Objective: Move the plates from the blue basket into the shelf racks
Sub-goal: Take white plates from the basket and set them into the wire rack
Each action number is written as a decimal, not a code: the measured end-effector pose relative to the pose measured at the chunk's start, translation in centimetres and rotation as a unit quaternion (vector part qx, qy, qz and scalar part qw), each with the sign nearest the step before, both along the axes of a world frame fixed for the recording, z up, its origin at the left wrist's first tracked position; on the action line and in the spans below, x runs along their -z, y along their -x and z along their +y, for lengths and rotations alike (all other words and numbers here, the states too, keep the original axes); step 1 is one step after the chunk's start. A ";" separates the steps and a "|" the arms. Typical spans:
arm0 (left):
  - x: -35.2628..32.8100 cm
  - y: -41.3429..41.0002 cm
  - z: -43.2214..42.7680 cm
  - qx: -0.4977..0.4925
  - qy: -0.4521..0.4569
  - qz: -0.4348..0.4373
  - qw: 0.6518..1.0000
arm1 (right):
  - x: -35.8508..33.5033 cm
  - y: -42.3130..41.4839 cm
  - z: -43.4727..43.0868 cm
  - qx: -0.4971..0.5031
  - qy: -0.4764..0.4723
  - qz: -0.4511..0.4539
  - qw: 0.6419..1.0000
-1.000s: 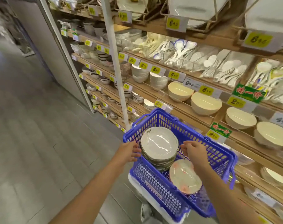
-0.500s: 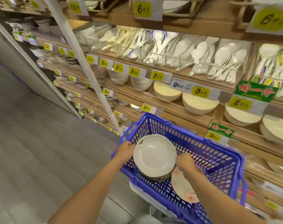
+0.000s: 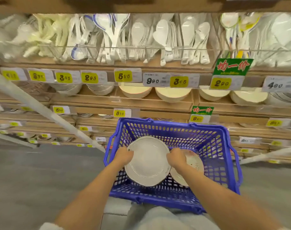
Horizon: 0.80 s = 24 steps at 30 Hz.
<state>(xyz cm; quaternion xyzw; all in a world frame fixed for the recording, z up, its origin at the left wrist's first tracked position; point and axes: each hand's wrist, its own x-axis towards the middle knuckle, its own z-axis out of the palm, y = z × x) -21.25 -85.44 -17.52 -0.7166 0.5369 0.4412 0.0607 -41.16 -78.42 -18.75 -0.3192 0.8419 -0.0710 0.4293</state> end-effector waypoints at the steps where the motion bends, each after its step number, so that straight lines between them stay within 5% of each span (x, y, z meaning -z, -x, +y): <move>1: 0.2 0.1 -0.2 -0.001 -0.006 -0.002 1.000 | -0.1 -0.3 0.0 0.009 -0.002 0.006 1.000; 9: 0.0 1.3 0.0 -0.016 -0.032 -0.060 0.998 | -0.6 -1.8 0.1 0.132 0.032 -0.007 0.991; 17: -2.8 0.6 -1.6 0.081 0.067 0.089 0.990 | -2.8 -1.5 2.0 0.215 0.135 -0.067 0.965; 24: -7.7 3.7 -0.9 0.079 0.128 0.310 0.939 | -6.8 -0.5 5.8 0.374 0.268 -0.150 0.875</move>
